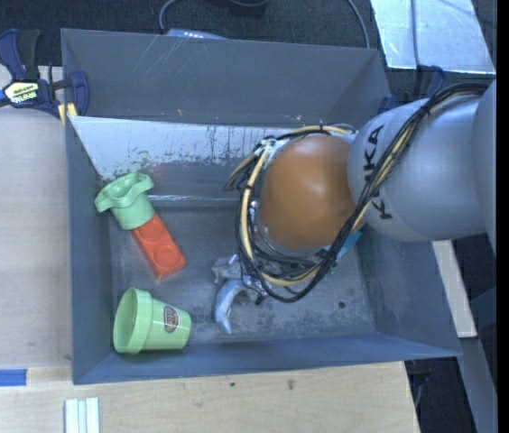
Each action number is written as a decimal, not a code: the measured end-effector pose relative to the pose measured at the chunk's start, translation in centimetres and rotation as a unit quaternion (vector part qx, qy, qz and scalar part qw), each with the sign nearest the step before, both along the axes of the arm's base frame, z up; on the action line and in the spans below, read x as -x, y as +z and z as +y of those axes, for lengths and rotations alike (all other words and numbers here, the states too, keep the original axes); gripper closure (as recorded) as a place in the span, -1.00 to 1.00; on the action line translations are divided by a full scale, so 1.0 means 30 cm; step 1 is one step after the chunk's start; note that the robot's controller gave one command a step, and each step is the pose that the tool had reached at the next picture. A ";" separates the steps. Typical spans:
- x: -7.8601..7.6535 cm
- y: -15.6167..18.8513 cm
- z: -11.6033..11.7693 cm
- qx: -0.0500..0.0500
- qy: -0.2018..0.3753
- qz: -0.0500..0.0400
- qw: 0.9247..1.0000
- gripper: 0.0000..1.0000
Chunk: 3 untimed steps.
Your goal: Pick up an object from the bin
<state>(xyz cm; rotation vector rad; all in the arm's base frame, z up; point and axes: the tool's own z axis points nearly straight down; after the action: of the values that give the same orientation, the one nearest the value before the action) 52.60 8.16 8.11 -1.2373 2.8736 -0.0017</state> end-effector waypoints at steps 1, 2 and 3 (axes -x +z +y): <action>-0.003 0.251 0.024 -0.001 0.002 -0.001 1.000 1.00; -0.003 0.251 0.024 -0.001 0.002 -0.001 1.000 1.00; -0.020 0.557 0.023 -0.001 0.011 -0.002 1.000 1.00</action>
Offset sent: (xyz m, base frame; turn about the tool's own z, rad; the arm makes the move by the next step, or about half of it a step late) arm 0.0000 0.0000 0.0000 0.0000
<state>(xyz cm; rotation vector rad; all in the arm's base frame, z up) 53.20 8.85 24.82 -1.2668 2.8545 -0.0004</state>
